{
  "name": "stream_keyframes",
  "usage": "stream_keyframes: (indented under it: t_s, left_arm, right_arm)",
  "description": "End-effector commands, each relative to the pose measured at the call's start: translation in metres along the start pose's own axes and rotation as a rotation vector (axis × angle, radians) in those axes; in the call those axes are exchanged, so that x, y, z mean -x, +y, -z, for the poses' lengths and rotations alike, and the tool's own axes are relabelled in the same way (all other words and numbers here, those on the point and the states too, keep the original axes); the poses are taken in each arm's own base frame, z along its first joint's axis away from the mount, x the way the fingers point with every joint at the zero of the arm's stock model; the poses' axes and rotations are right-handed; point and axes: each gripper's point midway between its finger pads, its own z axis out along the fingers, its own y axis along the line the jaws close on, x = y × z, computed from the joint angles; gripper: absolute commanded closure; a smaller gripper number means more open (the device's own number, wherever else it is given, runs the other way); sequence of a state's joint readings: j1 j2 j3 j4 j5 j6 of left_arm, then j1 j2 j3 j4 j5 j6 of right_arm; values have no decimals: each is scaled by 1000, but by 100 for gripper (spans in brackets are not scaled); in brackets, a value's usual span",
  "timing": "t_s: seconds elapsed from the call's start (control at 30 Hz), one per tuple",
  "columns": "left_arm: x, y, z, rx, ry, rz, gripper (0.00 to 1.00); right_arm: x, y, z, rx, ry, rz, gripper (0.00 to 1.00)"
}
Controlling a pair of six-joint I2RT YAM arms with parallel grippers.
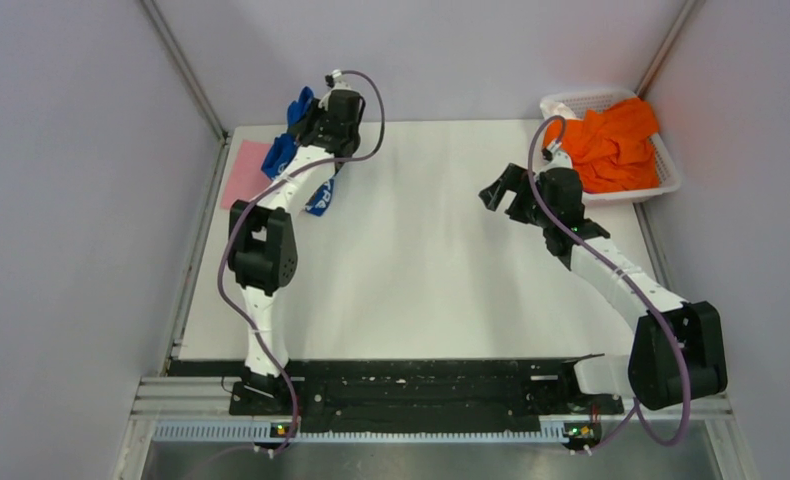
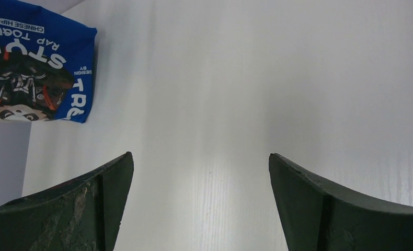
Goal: Fold and stack the t-shirts
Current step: Put the neatly folded tshirt into the corner of the board with the left arm
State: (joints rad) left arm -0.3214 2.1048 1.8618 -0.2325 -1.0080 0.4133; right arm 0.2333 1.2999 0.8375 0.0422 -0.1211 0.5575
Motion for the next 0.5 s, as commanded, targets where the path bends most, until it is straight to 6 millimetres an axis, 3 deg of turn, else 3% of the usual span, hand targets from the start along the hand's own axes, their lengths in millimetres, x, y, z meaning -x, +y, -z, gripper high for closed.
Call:
stream_keyframes:
  t_s: [0.0,0.33,0.47]
  left_arm:
    - [38,60,22,58,-69,107,100]
    - [51,81,39,-7,-102,182,100]
    - [48,76,39,-31,-93,185,100]
  right_arm:
    - [18,3,9,4,-63,19,1]
    - [17,5,9,13,-53,16,1]
    - [16,4,8,9,-52,15,1]
